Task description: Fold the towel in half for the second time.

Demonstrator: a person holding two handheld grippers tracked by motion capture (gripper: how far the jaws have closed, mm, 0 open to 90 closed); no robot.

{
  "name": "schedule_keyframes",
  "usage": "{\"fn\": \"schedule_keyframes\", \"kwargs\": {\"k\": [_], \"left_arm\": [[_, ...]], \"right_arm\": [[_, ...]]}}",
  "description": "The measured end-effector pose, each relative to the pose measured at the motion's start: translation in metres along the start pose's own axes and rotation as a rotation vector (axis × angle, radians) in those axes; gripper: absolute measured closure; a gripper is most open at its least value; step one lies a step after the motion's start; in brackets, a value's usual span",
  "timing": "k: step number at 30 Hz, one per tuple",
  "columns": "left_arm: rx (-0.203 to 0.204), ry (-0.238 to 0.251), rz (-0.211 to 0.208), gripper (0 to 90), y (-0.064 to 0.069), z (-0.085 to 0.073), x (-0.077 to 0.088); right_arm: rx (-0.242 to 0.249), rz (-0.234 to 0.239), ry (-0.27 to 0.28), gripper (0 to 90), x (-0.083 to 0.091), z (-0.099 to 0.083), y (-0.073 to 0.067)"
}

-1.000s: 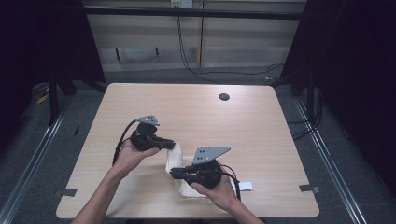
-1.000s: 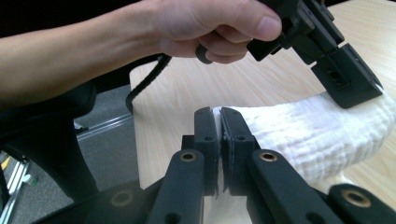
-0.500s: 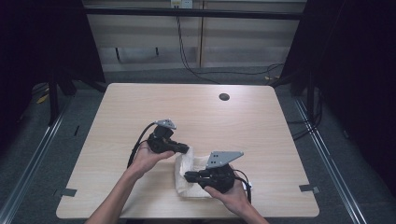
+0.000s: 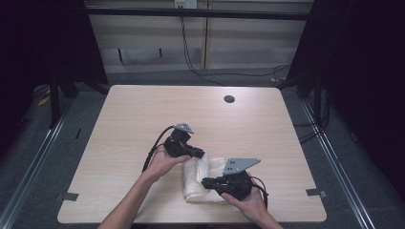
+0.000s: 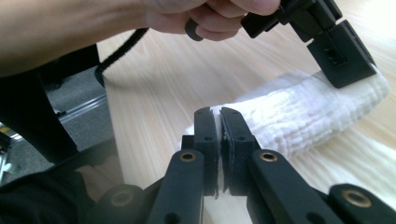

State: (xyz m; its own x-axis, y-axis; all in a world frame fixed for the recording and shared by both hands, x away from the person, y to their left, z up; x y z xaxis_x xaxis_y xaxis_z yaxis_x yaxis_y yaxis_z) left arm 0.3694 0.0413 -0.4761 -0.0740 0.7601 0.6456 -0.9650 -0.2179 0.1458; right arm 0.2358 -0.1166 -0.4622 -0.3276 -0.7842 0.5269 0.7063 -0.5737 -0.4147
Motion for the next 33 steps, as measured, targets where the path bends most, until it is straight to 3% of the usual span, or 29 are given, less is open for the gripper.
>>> {"fn": "schedule_keyframes", "kwargs": {"k": [7, 10, 14, 17, 20, 25, 29, 33], "left_arm": [[0.008, -0.028, -0.021, 85.1, 0.001, 0.0, -0.021], [0.011, -0.031, -0.027, 84.2, 0.002, 0.0, -0.03], [-0.006, -0.028, -0.059, 81.7, 0.006, 0.0, -0.037], [0.009, -0.005, -0.06, 77.2, 0.009, -0.001, -0.039], [0.008, 0.018, -0.069, 72.9, 0.009, -0.001, -0.039], [-0.004, 0.046, -0.064, 65.8, 0.011, 0.003, -0.035], [-0.006, 0.083, -0.056, 60.6, 0.011, 0.005, -0.028], [-0.005, 0.086, -0.037, 56.4, 0.009, 0.006, -0.024]], "right_arm": [[-0.025, -0.041, -0.028, 85.6, 0.003, -0.018, 0.014], [-0.029, -0.06, -0.063, 85.0, 0.0, -0.028, 0.017], [-0.021, -0.093, -0.07, 83.5, 0.0, -0.035, 0.022], [-0.03, -0.106, -0.073, 81.2, 0.0, -0.041, 0.026], [-0.04, -0.116, -0.069, 74.9, 0.003, -0.043, 0.028], [-0.056, -0.149, -0.057, 55.7, 0.007, -0.045, 0.033], [-0.075, -0.155, -0.042, 47.9, 0.009, -0.045, 0.039], [-0.1, -0.169, -0.02, 44.2, 0.013, -0.042, 0.043]]}}
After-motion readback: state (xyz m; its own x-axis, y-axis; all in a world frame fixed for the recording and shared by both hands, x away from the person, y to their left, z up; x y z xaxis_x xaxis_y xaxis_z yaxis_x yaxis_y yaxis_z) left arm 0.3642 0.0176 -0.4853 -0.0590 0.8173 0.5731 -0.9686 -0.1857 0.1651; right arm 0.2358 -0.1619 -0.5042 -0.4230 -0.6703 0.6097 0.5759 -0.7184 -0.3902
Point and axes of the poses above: each handheld gripper's, and its own axes: x roughly backward along the jaws, z roughly out of its top, y roughly to its right, the point moved 3 cm from there along -x, roughly forward along the jaws, and after that the axes turned 15 degrees about -x, right-handed, at the moved point
